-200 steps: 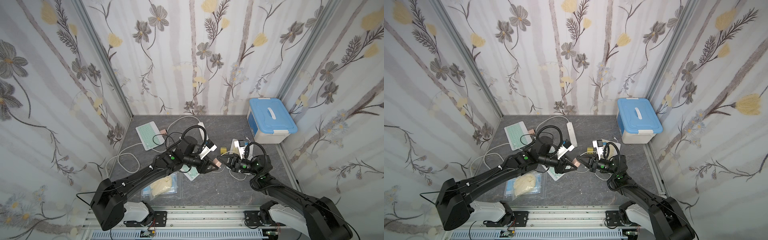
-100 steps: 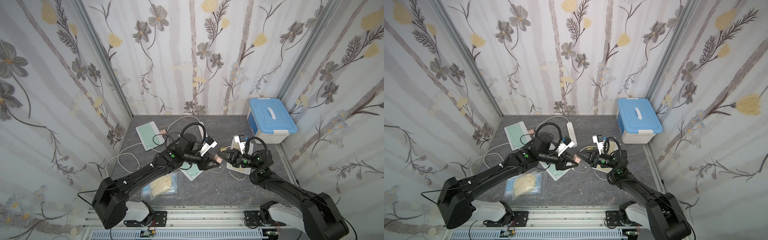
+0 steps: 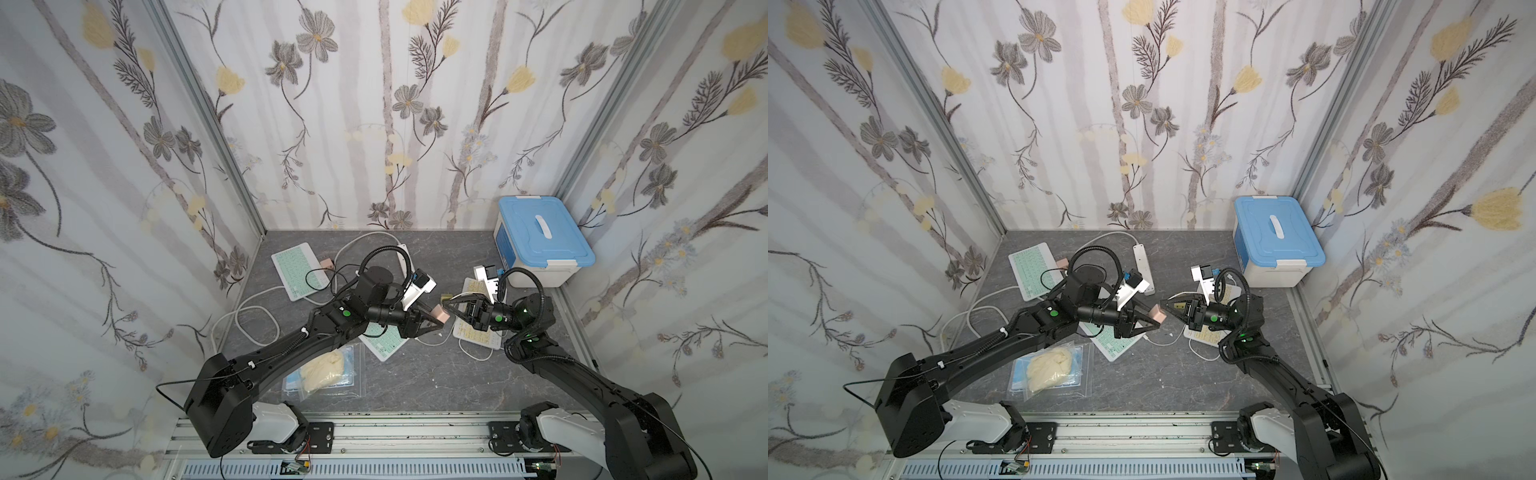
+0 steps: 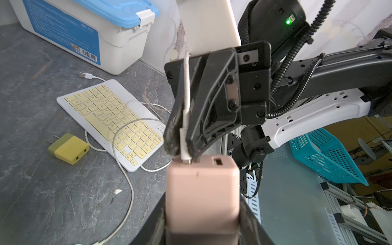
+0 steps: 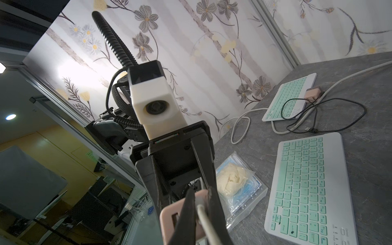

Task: Unplug the wireless keyboard
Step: Remove the power cord from the plug, then place the plug at the center of the board.

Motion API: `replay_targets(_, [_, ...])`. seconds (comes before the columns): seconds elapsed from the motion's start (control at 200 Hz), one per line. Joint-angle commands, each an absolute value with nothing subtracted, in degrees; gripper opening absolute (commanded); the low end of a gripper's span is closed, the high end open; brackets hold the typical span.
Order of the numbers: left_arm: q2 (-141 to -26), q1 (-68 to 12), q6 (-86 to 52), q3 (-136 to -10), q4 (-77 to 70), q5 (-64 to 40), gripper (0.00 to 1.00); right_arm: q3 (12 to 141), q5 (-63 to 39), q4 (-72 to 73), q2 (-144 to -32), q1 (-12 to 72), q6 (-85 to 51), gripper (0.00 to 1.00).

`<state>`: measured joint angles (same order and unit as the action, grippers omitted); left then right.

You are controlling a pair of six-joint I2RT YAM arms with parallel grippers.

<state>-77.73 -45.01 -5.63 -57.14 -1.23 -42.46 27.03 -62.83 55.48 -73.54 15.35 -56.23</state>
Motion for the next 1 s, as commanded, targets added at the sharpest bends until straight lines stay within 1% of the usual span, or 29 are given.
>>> replay_targets(0.0, [-77.82,-44.65,-5.26,-56.29,5.51,-38.49,0.00,28.30,-56.35,59.04,-73.72,13.78,-57.61,0.00])
replay_targets(0.27, [-78.25,-44.65,-5.44,-56.08,6.65,-41.46,0.00,30.37,-57.70,59.51,-75.65,12.42,-57.85,0.00])
replay_targets(0.594, [-78.99,-44.65,-6.01,-56.21,7.41,-45.07,0.00,31.62,-57.81,59.74,-75.15,10.55,-57.92,0.00])
replay_targets(0.994, [-74.75,-44.65,-7.08,-53.81,8.82,-39.21,0.00,34.02,-57.52,57.27,-74.47,7.39,-56.52,0.00])
